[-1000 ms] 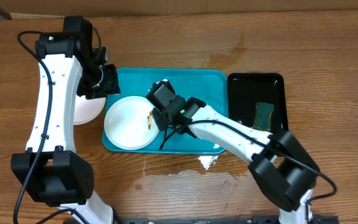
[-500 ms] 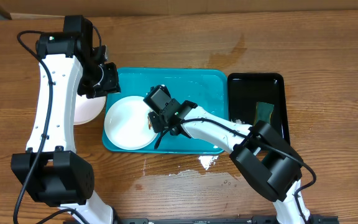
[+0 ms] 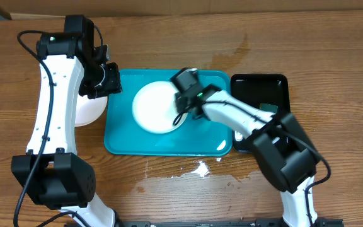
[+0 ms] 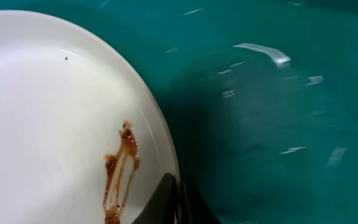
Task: Clean dirty plates on tray and stack at the side
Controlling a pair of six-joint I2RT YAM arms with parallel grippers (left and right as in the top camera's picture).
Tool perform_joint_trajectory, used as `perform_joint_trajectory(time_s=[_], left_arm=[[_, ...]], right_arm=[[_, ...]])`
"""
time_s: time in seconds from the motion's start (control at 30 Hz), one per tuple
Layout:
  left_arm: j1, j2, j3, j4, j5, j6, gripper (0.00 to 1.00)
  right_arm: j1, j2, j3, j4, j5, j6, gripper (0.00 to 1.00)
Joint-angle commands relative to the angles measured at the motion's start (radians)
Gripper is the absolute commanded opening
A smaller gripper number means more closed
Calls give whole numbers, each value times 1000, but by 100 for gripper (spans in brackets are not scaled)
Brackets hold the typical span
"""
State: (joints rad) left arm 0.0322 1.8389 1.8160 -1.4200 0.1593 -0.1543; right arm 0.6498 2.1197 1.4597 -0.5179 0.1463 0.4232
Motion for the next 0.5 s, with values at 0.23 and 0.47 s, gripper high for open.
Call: perform_joint_trajectory(time_s=[0.23,0.47], left_arm=[[-42,1,-8,42,-1,-29,44],[-127,11,-14,138,-2,-62,45]], right_arm=[[-117,-16,2,-78,-18,-17,26],[-119,-180,2,-133,-20,-61,76]])
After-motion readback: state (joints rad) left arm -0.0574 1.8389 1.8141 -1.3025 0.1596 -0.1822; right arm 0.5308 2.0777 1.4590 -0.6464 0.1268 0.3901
